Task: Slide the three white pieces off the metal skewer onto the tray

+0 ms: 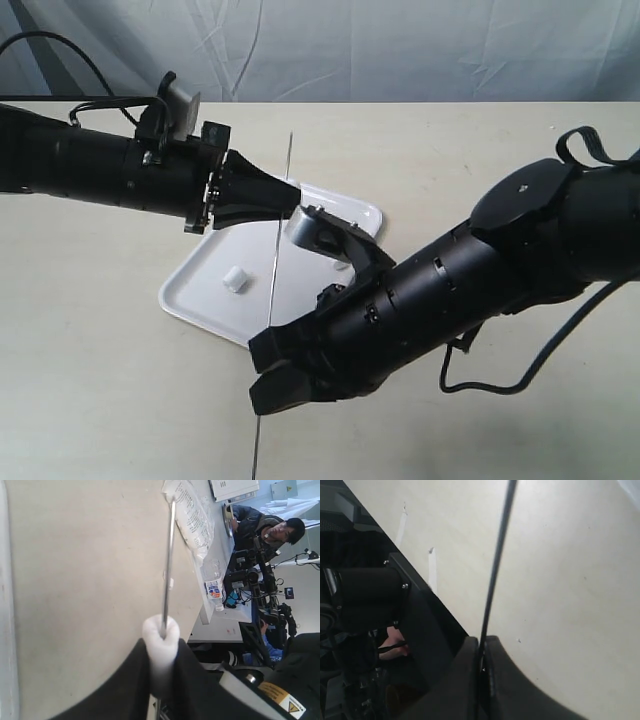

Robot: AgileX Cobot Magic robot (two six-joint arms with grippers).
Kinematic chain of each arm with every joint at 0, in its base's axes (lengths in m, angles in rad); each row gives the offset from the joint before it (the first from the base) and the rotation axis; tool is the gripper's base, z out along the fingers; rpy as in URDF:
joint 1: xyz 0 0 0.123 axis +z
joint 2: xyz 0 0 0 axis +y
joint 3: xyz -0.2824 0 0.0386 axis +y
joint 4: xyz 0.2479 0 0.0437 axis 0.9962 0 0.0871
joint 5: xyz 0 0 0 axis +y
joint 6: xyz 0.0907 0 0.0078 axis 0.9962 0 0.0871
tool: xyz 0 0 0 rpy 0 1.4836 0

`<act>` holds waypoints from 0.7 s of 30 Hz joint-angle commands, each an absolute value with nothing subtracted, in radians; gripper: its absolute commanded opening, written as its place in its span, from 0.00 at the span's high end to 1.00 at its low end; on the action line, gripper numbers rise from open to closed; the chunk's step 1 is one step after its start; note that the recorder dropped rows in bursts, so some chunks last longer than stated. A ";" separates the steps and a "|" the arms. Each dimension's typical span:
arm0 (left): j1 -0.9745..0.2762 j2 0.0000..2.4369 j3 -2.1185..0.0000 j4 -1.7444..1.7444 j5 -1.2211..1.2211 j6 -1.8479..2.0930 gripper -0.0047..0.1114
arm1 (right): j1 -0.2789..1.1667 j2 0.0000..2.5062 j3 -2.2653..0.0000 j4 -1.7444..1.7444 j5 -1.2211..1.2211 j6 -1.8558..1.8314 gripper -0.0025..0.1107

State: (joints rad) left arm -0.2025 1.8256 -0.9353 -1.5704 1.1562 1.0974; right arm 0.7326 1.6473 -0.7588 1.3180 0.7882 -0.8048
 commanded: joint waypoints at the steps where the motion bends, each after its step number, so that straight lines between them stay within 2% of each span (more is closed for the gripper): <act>1: -0.190 1.816 -0.945 -1.699 1.102 1.106 0.86 | 0.758 1.645 -0.754 1.261 0.900 -0.807 0.98; 9: -0.111 1.816 -0.945 -1.697 1.123 1.106 0.86 | 0.758 1.645 -0.754 1.223 0.924 -0.781 0.98; 21: -0.077 1.816 -0.945 -1.743 1.121 1.130 0.86 | 0.758 1.645 -0.754 1.136 0.966 -0.714 0.98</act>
